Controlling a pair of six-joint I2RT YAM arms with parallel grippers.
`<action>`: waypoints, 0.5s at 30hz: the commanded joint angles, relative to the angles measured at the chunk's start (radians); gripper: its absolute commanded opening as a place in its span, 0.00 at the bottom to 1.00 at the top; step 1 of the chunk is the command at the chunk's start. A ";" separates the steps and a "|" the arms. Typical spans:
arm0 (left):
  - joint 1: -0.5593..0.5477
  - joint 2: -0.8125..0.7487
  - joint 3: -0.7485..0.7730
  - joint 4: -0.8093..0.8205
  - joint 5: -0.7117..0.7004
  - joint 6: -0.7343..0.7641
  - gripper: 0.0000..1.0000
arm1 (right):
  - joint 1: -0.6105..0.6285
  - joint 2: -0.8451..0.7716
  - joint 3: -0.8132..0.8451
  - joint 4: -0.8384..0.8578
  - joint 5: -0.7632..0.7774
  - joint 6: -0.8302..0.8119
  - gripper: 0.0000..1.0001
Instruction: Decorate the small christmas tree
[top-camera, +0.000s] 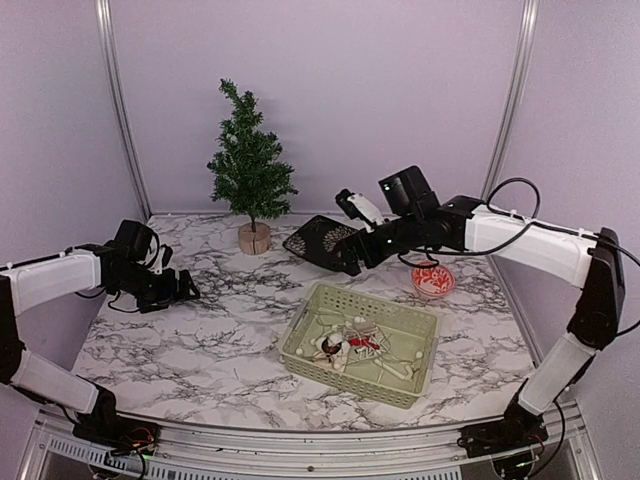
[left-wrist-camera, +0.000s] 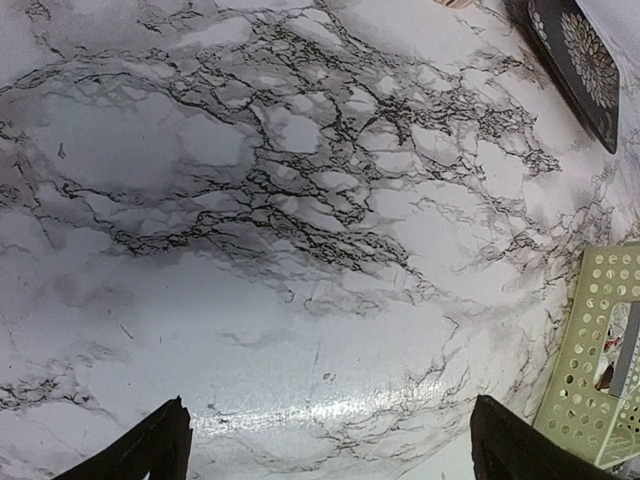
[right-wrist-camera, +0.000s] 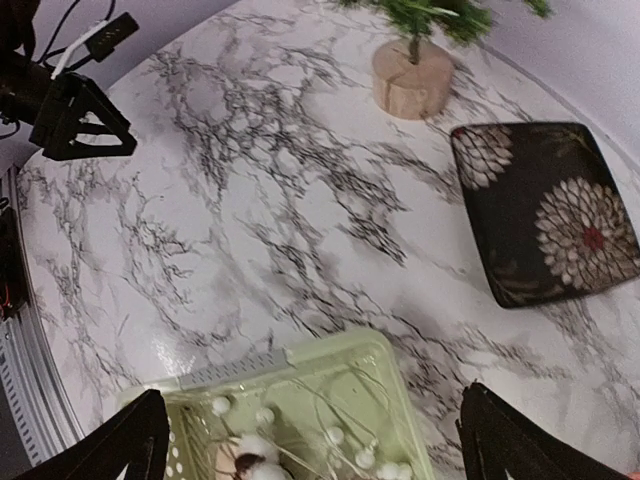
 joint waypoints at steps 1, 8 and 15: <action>-0.001 -0.038 -0.022 -0.012 0.026 -0.027 0.99 | 0.177 0.204 0.249 -0.118 0.079 -0.080 0.99; 0.028 -0.035 -0.006 -0.011 0.026 -0.103 0.99 | 0.334 0.551 0.657 -0.298 0.171 -0.164 0.98; 0.037 0.009 0.043 -0.003 0.031 -0.130 0.99 | 0.409 0.752 0.896 -0.418 0.270 -0.226 0.97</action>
